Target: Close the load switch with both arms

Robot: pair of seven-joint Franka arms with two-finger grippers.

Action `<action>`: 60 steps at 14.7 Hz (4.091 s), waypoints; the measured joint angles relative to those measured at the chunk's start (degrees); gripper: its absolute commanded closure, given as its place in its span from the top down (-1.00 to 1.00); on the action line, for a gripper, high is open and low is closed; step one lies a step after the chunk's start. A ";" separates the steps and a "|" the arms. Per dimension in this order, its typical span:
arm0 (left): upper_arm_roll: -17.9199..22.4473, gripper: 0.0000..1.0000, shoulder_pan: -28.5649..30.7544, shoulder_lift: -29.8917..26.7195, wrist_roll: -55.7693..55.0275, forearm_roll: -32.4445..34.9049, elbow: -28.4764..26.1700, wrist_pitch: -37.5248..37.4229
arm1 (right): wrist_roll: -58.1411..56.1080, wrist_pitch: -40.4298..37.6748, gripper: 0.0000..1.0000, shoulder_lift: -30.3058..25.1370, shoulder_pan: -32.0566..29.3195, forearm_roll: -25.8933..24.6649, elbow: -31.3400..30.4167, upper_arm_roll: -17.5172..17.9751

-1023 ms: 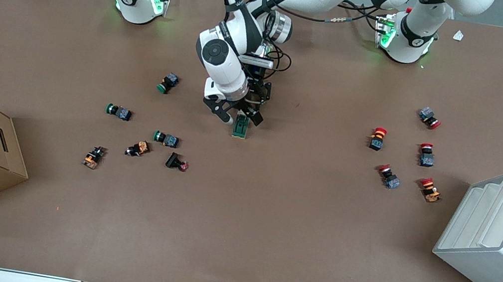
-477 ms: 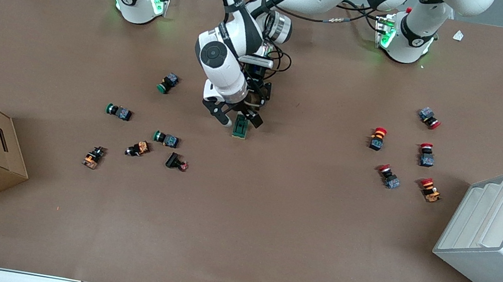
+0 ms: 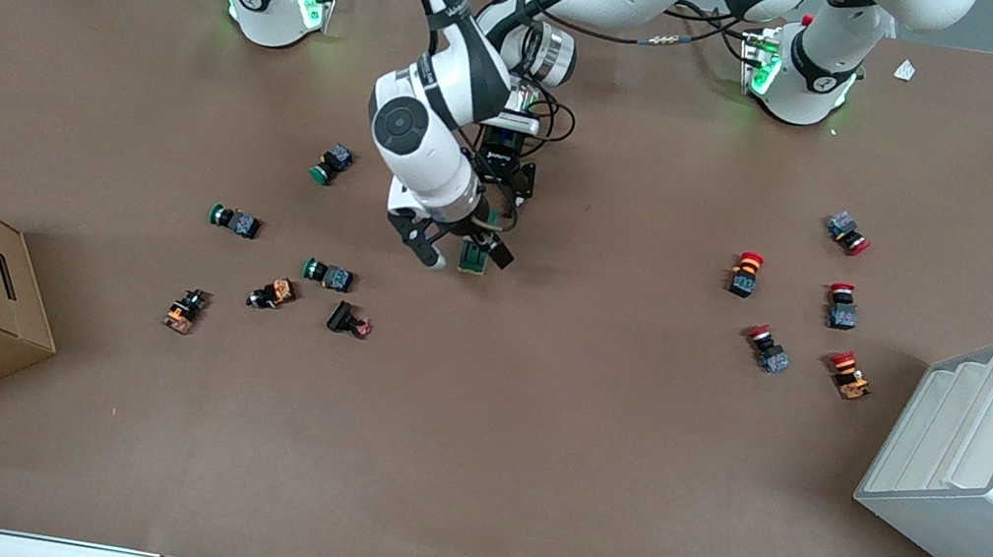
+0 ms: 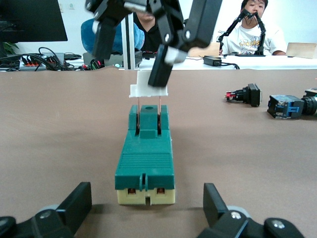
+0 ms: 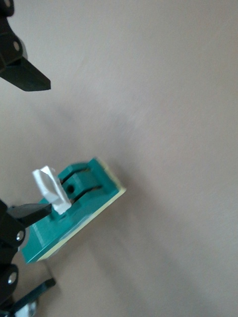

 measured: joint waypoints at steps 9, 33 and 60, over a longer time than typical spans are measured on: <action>0.00 0.97 0.00 0.01 0.00 0.00 0.02 0.00 | -0.51 0.47 1.00 4.80 -0.68 -0.08 4.17 -0.05; -6.05 0.99 1.76 -4.91 21.98 -32.48 13.93 1.13 | -57.83 -48.44 1.00 -5.88 -14.11 -13.91 17.53 -28.13; 2.38 1.00 50.18 -36.60 106.65 -94.84 30.39 1.48 | -68.38 -76.84 1.00 -2.46 -24.33 -15.67 46.59 -33.09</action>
